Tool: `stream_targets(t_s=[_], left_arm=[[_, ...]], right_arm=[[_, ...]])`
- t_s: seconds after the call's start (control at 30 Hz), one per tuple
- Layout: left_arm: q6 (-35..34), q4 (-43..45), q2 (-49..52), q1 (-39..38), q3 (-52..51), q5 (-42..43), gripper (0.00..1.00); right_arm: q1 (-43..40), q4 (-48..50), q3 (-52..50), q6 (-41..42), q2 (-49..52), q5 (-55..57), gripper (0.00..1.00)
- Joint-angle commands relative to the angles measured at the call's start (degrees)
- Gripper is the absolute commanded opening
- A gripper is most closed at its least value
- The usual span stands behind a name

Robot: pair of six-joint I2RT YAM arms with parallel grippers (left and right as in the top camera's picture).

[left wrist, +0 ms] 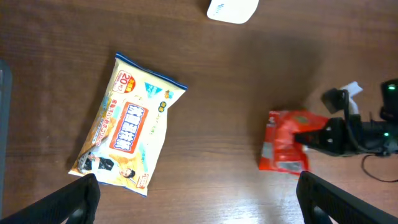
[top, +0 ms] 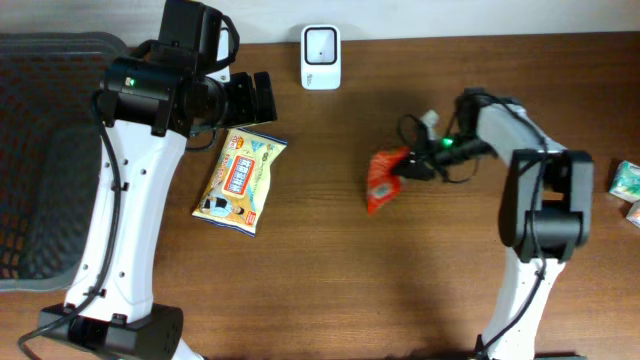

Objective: Scan the item barcode

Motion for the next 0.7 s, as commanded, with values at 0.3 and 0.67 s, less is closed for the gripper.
stream_targets(t_s=[0.3, 0.67], left_arm=[[0.7, 0.1, 0.0, 0.0, 0.1, -0.2, 0.99], [0.7, 0.1, 0.0, 0.0, 0.1, -0.2, 0.99]], right_arm=[[-2.9, -23.9, 15.6, -2.2, -6.9, 29.2, 0.14], [15.5, -7.6, 7.5, 14.2, -5.9, 48.1, 0.04]])
